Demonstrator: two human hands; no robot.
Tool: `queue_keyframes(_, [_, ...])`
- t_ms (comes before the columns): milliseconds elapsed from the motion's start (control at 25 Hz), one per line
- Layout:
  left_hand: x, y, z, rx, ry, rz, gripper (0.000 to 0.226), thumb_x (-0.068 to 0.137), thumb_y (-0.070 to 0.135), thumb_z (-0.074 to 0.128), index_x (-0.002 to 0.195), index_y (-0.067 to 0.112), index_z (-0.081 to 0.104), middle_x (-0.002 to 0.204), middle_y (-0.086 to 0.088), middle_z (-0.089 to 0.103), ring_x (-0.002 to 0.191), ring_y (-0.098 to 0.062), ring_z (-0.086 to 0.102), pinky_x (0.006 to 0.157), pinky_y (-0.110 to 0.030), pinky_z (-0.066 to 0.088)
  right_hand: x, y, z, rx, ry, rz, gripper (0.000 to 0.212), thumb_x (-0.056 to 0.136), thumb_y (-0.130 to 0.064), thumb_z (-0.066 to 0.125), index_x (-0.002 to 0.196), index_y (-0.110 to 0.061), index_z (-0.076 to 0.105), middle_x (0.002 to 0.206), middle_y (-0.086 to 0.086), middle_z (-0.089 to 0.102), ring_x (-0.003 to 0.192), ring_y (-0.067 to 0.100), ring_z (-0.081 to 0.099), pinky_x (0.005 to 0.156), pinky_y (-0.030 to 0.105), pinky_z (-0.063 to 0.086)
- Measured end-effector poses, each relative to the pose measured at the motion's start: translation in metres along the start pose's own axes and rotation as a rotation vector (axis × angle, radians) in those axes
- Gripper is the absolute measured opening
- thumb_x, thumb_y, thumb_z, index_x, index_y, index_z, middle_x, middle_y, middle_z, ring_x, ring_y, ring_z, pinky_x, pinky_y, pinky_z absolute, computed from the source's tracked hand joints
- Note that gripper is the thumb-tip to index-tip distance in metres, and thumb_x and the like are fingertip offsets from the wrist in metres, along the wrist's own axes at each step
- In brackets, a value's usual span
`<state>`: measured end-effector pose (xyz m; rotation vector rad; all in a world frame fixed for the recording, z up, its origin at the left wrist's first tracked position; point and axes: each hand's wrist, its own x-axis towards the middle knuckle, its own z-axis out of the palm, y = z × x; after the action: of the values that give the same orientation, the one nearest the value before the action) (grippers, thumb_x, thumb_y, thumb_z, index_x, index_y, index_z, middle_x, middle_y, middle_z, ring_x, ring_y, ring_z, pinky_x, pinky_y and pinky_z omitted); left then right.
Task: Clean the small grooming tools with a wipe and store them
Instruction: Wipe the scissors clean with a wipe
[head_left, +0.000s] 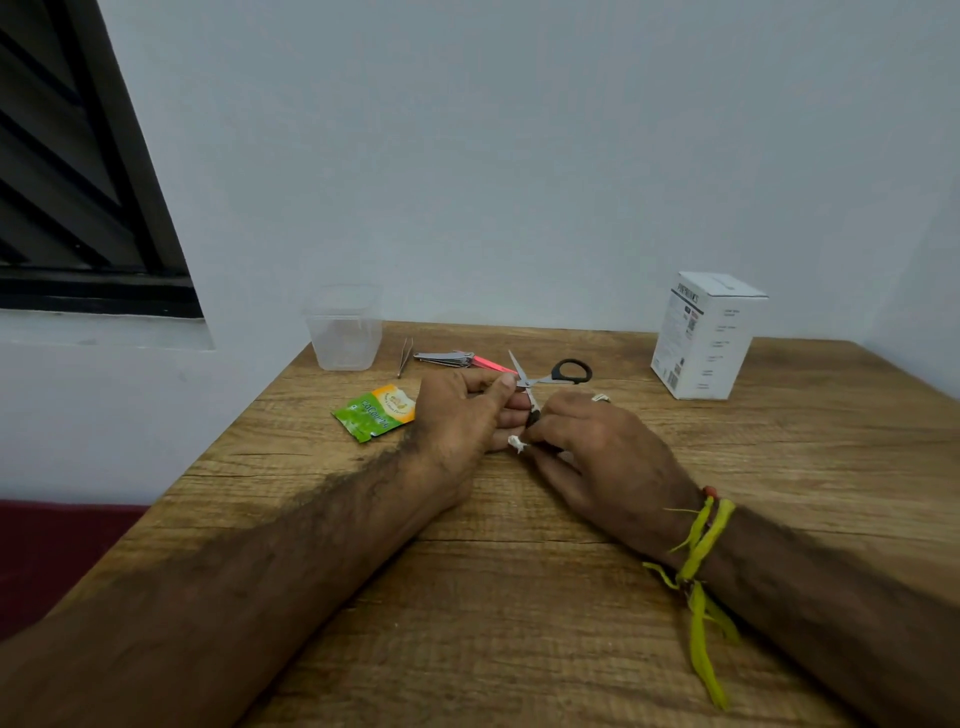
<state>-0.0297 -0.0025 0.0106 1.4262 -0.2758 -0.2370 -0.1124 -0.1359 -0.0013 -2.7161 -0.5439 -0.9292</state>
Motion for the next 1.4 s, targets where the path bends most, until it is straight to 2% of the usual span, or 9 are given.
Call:
queue_keyframes(120, [-0.004,0.001,0.001,-0.007,-0.002,-0.006,0.015,0.098,0.008,0.059,0.1,-0.004,0.069,0.073,-0.008,0.071,0.057,-0.01,0.07,0.055,-0.026,0.061,-0.003,0.002,-0.003,-0.011,-0.017,0.033,0.024,0.093,-0.032,0.053,0.093,-0.016,0.071,0.089,-0.002,0.062,0.08,0.019,0.061,0.067,0.041,0.054])
queue_keyframes(440, [-0.004,0.006,0.0,-0.024,-0.009,-0.014,0.017,0.099,0.005,0.056,0.1,-0.008,0.067,0.073,-0.011,0.072,0.054,-0.015,0.071,0.05,-0.023,0.057,-0.007,0.003,-0.005,-0.087,-0.059,-0.033,0.017,0.089,-0.026,0.06,0.094,-0.015,0.073,0.09,0.0,0.064,0.075,0.023,0.065,0.058,0.042,0.056])
queue_keyframes(640, [0.001,0.005,-0.003,0.007,0.004,-0.017,0.019,0.1,0.008,0.056,0.102,-0.007,0.068,0.081,-0.014,0.073,0.06,-0.019,0.073,0.056,-0.029,0.061,-0.004,0.004,-0.009,-0.063,-0.084,-0.025,0.016,0.091,-0.025,0.06,0.095,-0.015,0.072,0.089,-0.001,0.064,0.079,0.02,0.063,0.063,0.039,0.055])
queue_keyframes(800, [-0.001,0.004,0.0,0.002,-0.012,-0.033,0.017,0.101,0.008,0.055,0.096,-0.003,0.067,0.075,-0.009,0.072,0.054,-0.015,0.071,0.05,-0.024,0.058,-0.005,0.012,-0.015,0.026,-0.066,0.047,0.01,0.089,-0.02,0.067,0.096,-0.016,0.074,0.084,-0.004,0.065,0.076,0.012,0.058,0.067,0.037,0.052])
queue_keyframes(960, [0.003,0.0,-0.003,0.005,-0.01,-0.033,0.017,0.1,0.01,0.057,0.095,-0.002,0.068,0.078,-0.011,0.073,0.055,-0.015,0.072,0.051,-0.024,0.057,-0.004,0.014,-0.01,0.092,-0.068,0.09,0.011,0.087,-0.022,0.069,0.094,-0.016,0.075,0.081,-0.004,0.065,0.074,0.012,0.058,0.068,0.038,0.051])
queue_keyframes(1040, [0.003,-0.003,-0.003,0.013,-0.03,-0.022,0.016,0.097,0.011,0.062,0.103,-0.003,0.067,0.082,-0.013,0.074,0.06,-0.017,0.073,0.054,-0.026,0.058,-0.003,0.014,-0.008,0.11,-0.071,0.107,0.013,0.087,-0.024,0.068,0.094,-0.016,0.075,0.08,-0.004,0.066,0.074,0.012,0.058,0.068,0.037,0.051])
queue_keyframes(1160, [0.003,-0.006,-0.002,0.077,-0.069,0.018,0.032,0.088,0.006,0.073,0.117,-0.004,0.063,0.086,-0.017,0.075,0.068,-0.022,0.074,0.059,-0.032,0.06,-0.005,0.015,-0.013,0.101,-0.088,0.093,0.012,0.087,-0.023,0.069,0.095,-0.016,0.075,0.081,-0.005,0.066,0.074,0.011,0.059,0.068,0.032,0.05])
queue_keyframes(1280, [0.003,-0.003,-0.001,0.094,-0.057,0.006,0.023,0.088,0.0,0.071,0.11,-0.005,0.067,0.078,-0.013,0.074,0.058,-0.016,0.071,0.052,-0.027,0.059,-0.005,0.015,-0.014,0.063,-0.058,0.117,0.011,0.086,-0.018,0.069,0.095,-0.017,0.075,0.082,-0.005,0.066,0.075,0.011,0.058,0.067,0.028,0.047])
queue_keyframes(1400, [0.006,-0.002,-0.004,0.085,-0.036,-0.011,0.023,0.088,0.0,0.071,0.11,-0.005,0.066,0.076,-0.01,0.073,0.052,-0.011,0.068,0.048,-0.024,0.057,-0.003,0.011,-0.009,0.03,-0.063,0.089,0.013,0.087,-0.022,0.064,0.091,-0.015,0.073,0.08,-0.004,0.065,0.074,0.013,0.058,0.066,0.032,0.048])
